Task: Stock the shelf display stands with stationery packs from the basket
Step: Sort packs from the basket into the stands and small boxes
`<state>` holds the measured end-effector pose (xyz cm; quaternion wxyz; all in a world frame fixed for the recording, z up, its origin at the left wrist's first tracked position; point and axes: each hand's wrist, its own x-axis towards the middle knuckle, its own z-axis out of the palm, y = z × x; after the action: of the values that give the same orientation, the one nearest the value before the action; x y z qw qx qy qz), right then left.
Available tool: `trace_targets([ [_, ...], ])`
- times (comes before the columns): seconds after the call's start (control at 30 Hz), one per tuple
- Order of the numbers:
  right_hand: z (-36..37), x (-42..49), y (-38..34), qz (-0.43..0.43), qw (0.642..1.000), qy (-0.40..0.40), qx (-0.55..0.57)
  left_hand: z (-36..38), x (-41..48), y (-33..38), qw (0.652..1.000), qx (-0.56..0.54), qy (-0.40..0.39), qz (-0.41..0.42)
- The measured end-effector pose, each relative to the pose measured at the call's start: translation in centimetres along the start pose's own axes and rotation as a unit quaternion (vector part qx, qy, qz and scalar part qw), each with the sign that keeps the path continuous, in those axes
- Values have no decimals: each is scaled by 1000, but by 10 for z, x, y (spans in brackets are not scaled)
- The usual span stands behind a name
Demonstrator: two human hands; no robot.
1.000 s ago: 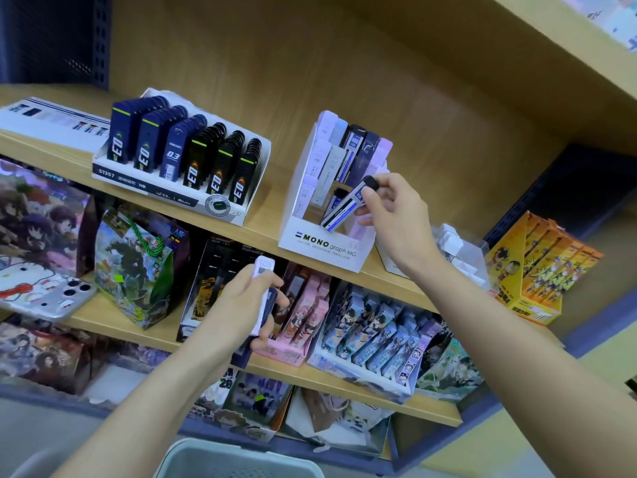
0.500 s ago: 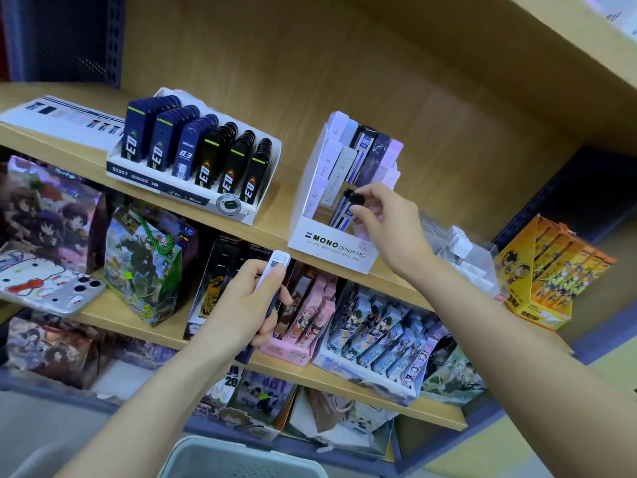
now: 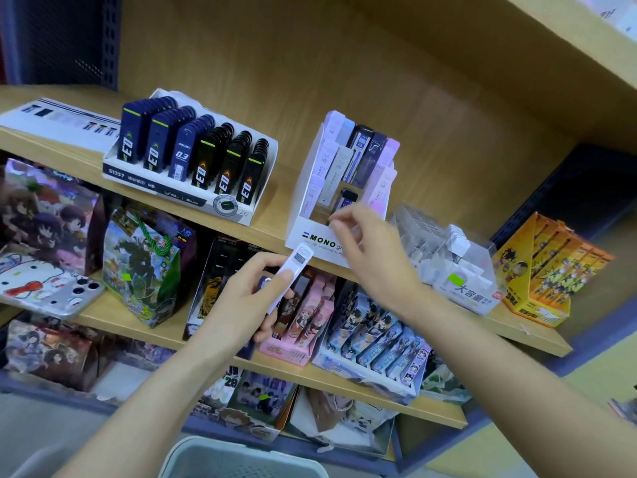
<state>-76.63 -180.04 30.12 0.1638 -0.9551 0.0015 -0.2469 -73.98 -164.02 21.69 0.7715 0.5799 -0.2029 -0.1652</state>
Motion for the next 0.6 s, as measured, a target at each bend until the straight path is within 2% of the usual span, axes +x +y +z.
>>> trace_targets([
  [0.1, 7, -22, -9, 41, 990, -105, 80, 1, -1, 0, 1000, 16, -17, 17],
  [0.23, 7, -28, -13, 120, 954, -131, 240, 4, -3, 0, 1000, 24, -12, 14],
  [0.3, -1, -22, -14, 138, 941, -99, 293, 5, -2, -1, 1000, -6, 9, -3],
  [0.37, -12, -11, -14, 135, 937, -32, 319, 5, 1, -1, 998, -47, 32, -23],
  [0.47, -23, 9, -13, 98, 954, 73, 273, 5, 6, -4, 995, -65, 62, -37],
  [0.6, -17, 30, -13, 59, 974, 99, 196, 6, 8, -9, 997, -34, 72, -21],
])
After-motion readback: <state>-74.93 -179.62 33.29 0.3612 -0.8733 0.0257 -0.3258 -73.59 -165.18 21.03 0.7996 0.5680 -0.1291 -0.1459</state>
